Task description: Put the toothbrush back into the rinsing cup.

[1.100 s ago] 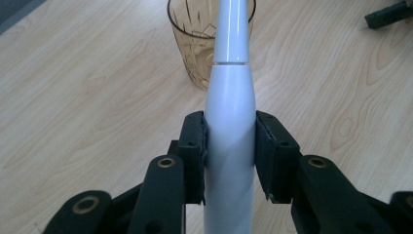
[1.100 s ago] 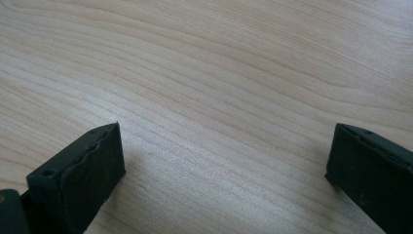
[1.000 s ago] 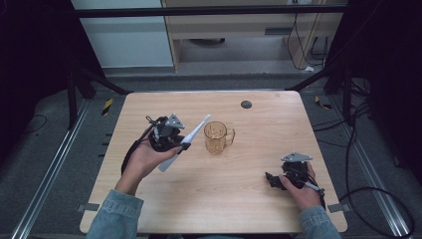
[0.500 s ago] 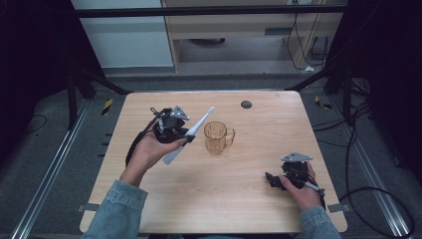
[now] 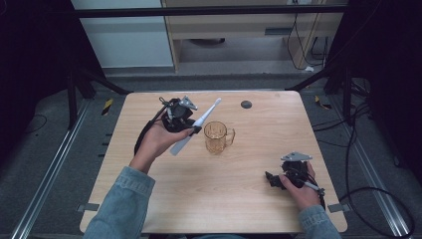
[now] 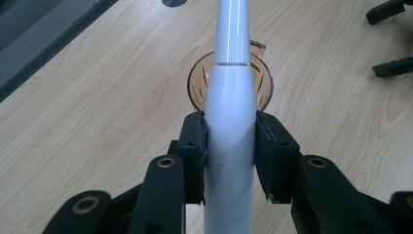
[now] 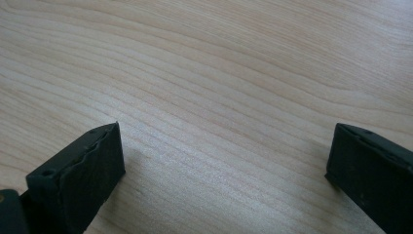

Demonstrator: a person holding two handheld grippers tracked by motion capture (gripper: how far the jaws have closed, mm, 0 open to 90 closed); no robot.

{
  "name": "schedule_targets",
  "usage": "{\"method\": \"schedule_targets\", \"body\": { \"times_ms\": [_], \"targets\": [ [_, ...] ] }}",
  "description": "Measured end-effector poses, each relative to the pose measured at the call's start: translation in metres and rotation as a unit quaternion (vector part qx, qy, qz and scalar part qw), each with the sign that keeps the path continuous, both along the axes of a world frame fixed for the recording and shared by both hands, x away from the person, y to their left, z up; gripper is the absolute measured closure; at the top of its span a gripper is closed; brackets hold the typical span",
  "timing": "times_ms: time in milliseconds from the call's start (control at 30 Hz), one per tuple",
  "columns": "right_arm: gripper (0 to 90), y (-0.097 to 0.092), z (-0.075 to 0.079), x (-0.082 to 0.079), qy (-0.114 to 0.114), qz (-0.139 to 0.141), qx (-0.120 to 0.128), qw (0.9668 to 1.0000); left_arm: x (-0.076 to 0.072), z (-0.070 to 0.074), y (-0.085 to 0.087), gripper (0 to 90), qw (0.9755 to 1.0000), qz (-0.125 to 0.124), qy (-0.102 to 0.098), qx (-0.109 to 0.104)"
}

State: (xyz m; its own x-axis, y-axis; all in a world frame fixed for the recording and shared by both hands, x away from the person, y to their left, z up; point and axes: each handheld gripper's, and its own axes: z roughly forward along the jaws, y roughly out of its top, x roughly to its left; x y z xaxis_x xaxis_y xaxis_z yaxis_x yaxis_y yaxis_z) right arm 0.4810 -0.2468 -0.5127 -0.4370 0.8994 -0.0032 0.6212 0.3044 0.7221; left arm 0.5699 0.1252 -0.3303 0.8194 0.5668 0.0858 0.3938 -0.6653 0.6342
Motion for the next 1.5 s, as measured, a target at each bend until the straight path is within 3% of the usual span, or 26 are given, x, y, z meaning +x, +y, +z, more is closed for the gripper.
{"method": "schedule_targets", "body": {
  "times_ms": [500,633,933,1300,1500],
  "targets": [
    [0.4,0.000,0.000,0.000,-0.001,0.001,0.000,1.0000,0.022,0.018,-0.021,66.5,0.9999,-0.009,-0.007,0.000],
    [0.3,0.000,0.000,0.001,0.000,0.001,0.000,1.0000,0.026,0.020,-0.025,66.4,0.9999,-0.003,-0.011,-0.012],
    [0.4,0.000,0.000,0.001,0.000,0.002,0.000,1.0000,0.032,0.024,-0.032,66.4,0.9986,0.014,-0.042,-0.031],
    [0.4,0.000,0.000,0.001,0.000,0.002,0.000,1.0000,0.039,0.025,-0.040,66.4,0.9964,0.024,-0.046,-0.067],
    [0.3,0.000,0.000,0.001,0.000,0.003,0.000,1.0000,0.042,0.025,-0.044,66.4,0.9953,0.028,-0.055,-0.074]
  ]
}}
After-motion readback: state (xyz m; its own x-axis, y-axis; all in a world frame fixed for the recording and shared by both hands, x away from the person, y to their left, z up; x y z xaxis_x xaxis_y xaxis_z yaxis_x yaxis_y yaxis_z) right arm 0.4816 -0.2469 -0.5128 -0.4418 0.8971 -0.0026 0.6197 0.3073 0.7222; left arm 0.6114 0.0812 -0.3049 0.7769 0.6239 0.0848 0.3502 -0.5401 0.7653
